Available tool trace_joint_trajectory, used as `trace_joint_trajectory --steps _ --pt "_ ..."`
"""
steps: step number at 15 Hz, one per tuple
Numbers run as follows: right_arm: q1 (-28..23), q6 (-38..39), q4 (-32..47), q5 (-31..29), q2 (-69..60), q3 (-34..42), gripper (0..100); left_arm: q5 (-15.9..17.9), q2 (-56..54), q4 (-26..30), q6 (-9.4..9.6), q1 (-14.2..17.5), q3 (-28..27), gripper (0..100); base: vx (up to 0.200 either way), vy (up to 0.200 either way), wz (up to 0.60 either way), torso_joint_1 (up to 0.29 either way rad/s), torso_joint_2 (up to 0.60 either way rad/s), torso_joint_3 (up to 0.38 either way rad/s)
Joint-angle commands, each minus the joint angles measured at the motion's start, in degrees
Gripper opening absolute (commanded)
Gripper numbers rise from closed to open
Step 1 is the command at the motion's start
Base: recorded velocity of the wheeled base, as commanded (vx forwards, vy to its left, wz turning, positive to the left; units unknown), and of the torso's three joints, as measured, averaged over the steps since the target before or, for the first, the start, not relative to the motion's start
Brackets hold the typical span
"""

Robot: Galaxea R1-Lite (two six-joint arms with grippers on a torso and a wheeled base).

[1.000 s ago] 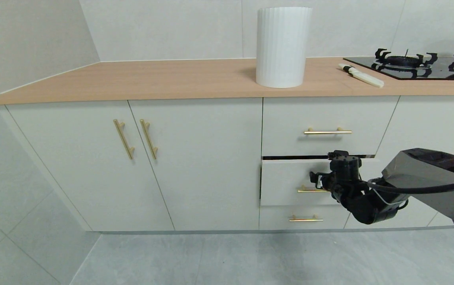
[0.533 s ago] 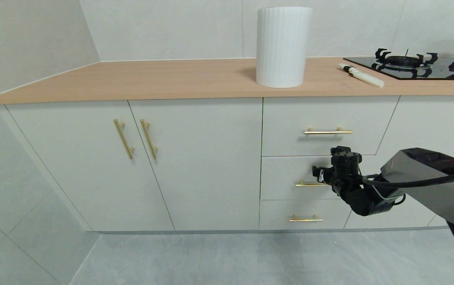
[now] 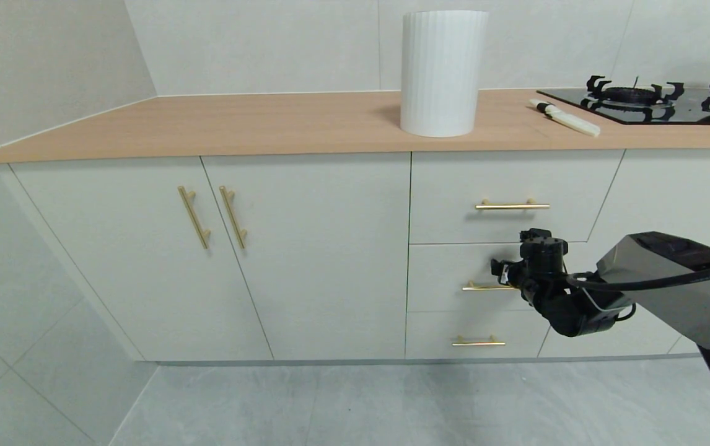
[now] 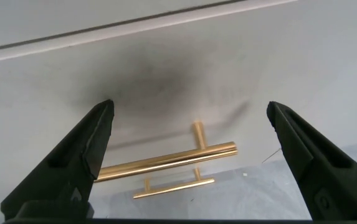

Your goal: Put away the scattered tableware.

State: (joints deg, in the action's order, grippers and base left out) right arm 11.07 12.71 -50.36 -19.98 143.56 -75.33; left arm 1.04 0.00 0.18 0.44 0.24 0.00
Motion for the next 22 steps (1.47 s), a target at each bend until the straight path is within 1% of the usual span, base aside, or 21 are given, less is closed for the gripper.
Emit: trace_joint_trajectory --steps 1,2,6,7,8,11,13,14,15,17,19,21,22 --pt "0.09 -0.06 0.26 0.12 -2.14 2.64 100 0.02 0.00 -0.01 0.00 0.02 0.00 100 0.000 0.000 0.00 0.000 0.00 0.000" --pt "0.27 -0.06 0.17 0.12 -6.01 7.74 100 0.02 0.00 -0.01 0.00 0.02 0.00 100 0.000 0.000 0.00 0.000 0.00 0.000" --pt "0.53 -0.06 -0.27 0.47 -21.39 23.82 100 0.02 0.00 -0.01 0.00 0.02 0.00 100 0.000 0.000 0.00 0.000 0.00 0.000" --pt "0.53 -0.15 -0.27 0.47 -24.55 25.93 100 0.02 0.00 -0.01 0.00 0.02 0.00 100 0.000 0.000 0.00 0.000 0.00 0.000" --pt "0.53 -0.32 -0.27 0.47 -33.17 31.91 100 0.02 0.00 -0.01 0.00 0.02 0.00 100 0.000 0.000 0.00 0.000 0.00 0.000" --pt "1.41 -1.55 0.35 0.38 -52.68 43.51 100 0.02 0.00 -0.01 0.00 0.02 0.00 100 0.000 0.000 0.00 0.000 0.00 0.000" --pt "1.24 -4.63 2.63 -0.06 -68.15 51.60 100 0.02 0.00 -0.01 0.00 0.02 0.00 100 0.000 0.000 0.00 0.000 0.00 0.000" --pt "0.71 -6.12 5.27 -1.03 -75.00 53.35 100 0.02 0.00 -0.01 0.00 0.02 0.00 100 0.000 0.000 0.00 0.000 0.00 0.000" --pt "-0.35 -7.62 9.93 -2.34 -81.59 53.79 100 0.02 0.00 -0.01 0.00 0.02 0.00 100 0.000 0.000 0.00 0.000 0.00 0.000" --pt "-2.54 -11.48 22.15 -3.31 -96.01 53.35 100 0.02 0.00 -0.01 0.00 0.02 0.00 100 0.000 0.000 0.00 0.000 0.00 0.000" --pt "-2.63 -15.79 34.28 -3.05 -110.16 52.39 100 0.02 0.00 -0.01 -0.09 0.02 0.00 100 0.000 0.000 0.00 0.000 0.00 0.000" --pt "-2.63 -17.81 45.44 -2.96 -120.00 50.10 100 0.02 0.00 -0.01 0.00 0.02 0.00 100 0.000 0.000 0.00 0.000 0.00 0.000" --pt "-2.63 -17.81 46.93 -2.96 -121.23 49.75 100 0.02 0.00 -0.01 0.00 0.02 0.00 100 0.000 0.000 0.00 0.000 0.00 0.000"
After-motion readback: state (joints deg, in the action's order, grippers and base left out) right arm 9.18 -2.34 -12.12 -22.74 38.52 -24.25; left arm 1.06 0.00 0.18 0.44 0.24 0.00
